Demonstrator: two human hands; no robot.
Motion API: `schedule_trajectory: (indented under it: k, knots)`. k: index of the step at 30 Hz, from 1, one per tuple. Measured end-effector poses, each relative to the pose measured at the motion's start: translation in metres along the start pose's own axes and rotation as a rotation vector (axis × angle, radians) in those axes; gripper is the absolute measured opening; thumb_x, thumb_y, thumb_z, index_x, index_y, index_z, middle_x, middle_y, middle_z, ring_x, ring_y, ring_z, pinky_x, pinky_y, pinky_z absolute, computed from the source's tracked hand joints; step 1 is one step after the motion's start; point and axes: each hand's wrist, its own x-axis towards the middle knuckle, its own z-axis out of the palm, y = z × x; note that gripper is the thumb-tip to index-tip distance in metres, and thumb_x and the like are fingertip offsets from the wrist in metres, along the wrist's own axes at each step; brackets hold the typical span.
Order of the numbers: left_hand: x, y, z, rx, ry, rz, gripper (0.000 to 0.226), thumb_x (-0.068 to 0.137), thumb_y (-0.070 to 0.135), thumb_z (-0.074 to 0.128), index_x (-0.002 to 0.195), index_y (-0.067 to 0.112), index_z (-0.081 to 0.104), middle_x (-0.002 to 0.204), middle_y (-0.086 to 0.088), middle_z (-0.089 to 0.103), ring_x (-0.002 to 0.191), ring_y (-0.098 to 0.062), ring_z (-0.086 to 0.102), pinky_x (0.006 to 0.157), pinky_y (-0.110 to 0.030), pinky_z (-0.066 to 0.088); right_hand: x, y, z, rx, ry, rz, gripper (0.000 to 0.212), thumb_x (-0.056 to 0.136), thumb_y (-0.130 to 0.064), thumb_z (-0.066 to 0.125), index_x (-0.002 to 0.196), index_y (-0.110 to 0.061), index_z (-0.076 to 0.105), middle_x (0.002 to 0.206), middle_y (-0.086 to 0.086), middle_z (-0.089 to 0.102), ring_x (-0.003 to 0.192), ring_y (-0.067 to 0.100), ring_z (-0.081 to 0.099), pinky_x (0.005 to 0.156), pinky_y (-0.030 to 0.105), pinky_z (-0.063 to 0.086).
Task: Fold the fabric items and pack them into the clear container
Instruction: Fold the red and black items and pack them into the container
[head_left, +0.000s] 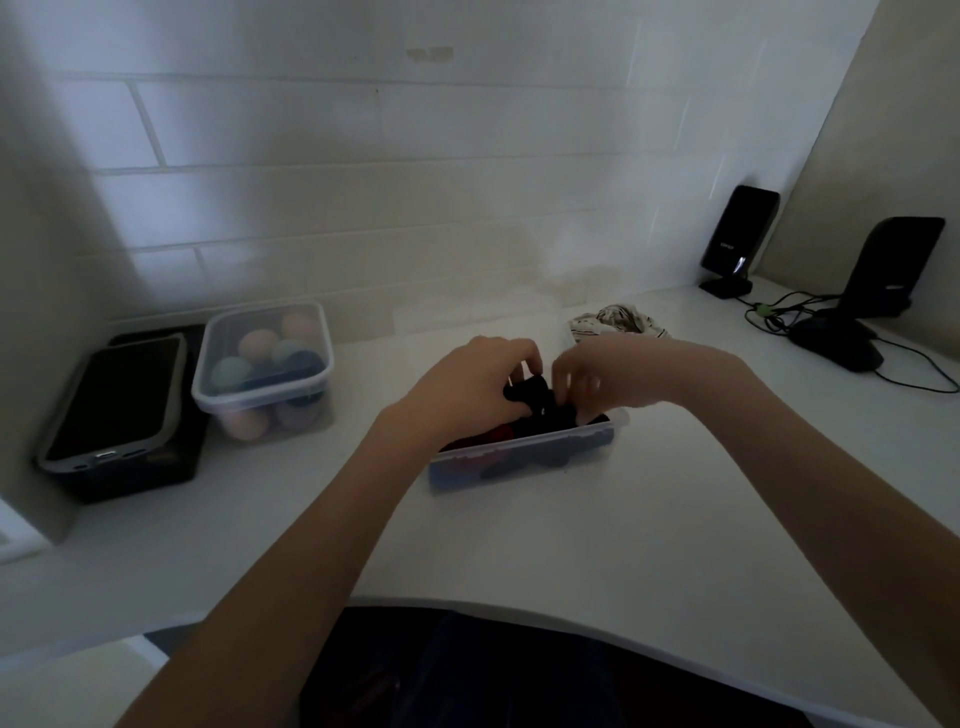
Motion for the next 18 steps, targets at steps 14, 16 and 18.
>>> schedule_trajectory:
  k: [14, 16, 18]
  knots:
    - [0.014, 0.006, 0.003, 0.15, -0.1, -0.048, 0.032, 0.076, 0.032, 0.073, 0.101, 0.013, 0.069, 0.099, -0.005, 0.069, 0.087, -0.019, 0.064, 0.081, -0.036, 0.055, 0.0, 0.006, 0.003, 0.194, 0.087, -0.051, 0.03, 0.087, -0.011, 0.062, 0.116, -0.016, 0.066, 0.113, 0.002, 0.069, 0.106, 0.016, 0.062, 0.097, 0.029, 0.045]
    - [0.015, 0.008, 0.003, 0.174, -0.079, -0.068, 0.032, 0.076, 0.034, 0.072, 0.101, 0.013, 0.069, 0.1, -0.007, 0.069, 0.089, -0.023, 0.064, 0.081, -0.039, 0.054, 0.003, 0.004, 0.006, 0.199, 0.208, -0.067, 0.024, 0.09, -0.014, 0.057, 0.11, -0.017, 0.069, 0.106, 0.003, 0.071, 0.098, 0.015, 0.063, 0.09, 0.026, 0.045]
    - [0.011, 0.007, 0.002, 0.184, -0.063, -0.105, 0.027, 0.077, 0.031, 0.071, 0.097, 0.013, 0.069, 0.097, -0.008, 0.068, 0.087, -0.025, 0.064, 0.08, -0.039, 0.054, 0.01, -0.002, 0.016, 0.135, 0.202, -0.092, 0.025, 0.09, -0.015, 0.057, 0.111, -0.019, 0.069, 0.108, 0.001, 0.071, 0.096, 0.015, 0.062, 0.088, 0.026, 0.045]
